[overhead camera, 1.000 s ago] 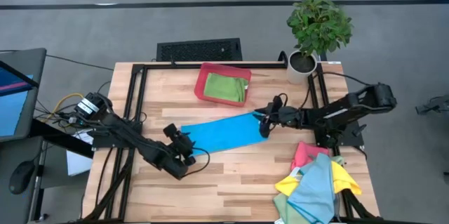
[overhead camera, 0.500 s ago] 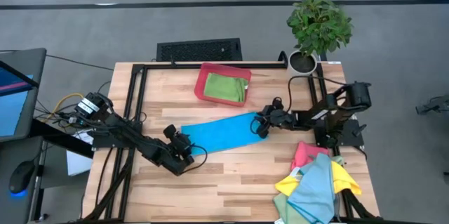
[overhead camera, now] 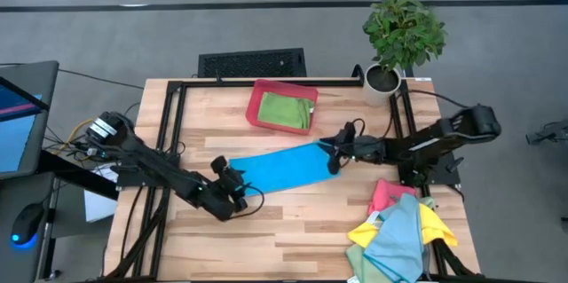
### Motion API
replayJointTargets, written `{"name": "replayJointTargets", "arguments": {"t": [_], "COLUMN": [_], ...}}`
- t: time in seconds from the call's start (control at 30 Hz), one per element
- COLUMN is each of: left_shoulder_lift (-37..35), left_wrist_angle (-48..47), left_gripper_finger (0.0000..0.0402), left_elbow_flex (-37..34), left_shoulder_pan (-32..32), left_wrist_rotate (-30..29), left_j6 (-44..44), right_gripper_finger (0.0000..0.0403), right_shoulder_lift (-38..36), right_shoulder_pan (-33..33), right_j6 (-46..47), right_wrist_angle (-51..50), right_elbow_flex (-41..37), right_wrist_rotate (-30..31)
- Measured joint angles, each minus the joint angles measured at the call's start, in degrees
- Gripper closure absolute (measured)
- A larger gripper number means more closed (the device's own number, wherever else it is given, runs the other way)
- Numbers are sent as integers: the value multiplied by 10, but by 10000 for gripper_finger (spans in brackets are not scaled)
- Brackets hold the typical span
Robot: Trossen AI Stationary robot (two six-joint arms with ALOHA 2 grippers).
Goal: Fold microfiber towels
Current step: Fold the blue microfiber cloth
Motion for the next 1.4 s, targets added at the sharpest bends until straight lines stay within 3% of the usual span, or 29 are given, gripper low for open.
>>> {"name": "replayJointTargets", "arguments": {"t": [0.17, 0.3, 0.57, 0.87, 1.07, 1.23, 1.4], "left_shoulder_lift": [-65, -69, 7, 128, 134, 106, 47], "left_wrist_angle": [22, 75, 157, 170, 176, 175, 176], "left_gripper_finger": [210, 210, 210, 210, 210, 210, 210], "left_elbow_flex": [-3, -29, -87, -82, -82, -83, -83], "left_shoulder_pan": [-19, -55, -112, -117, -119, -118, -118], "left_wrist_rotate": [-13, 1, -32, -24, -26, 2, -6], "left_j6": [18, -6, -133, -226, -237, -219, -184], "right_gripper_finger": [282, 282, 282, 282, 282, 282, 282], "right_shoulder_lift": [19, 61, 146, 189, 219, 202, 141], "right_shoulder_pan": [38, 65, 84, 84, 84, 84, 84], "right_j6": [2, 18, 34, 59, 69, 56, 33], "right_wrist_angle": [0, 11, 63, 68, 73, 65, 67], "right_elbow_flex": [0, 0, 0, 1, 1, 0, -1], "right_wrist_rotate": [0, 2, 19, 19, 23, 20, 19]}}
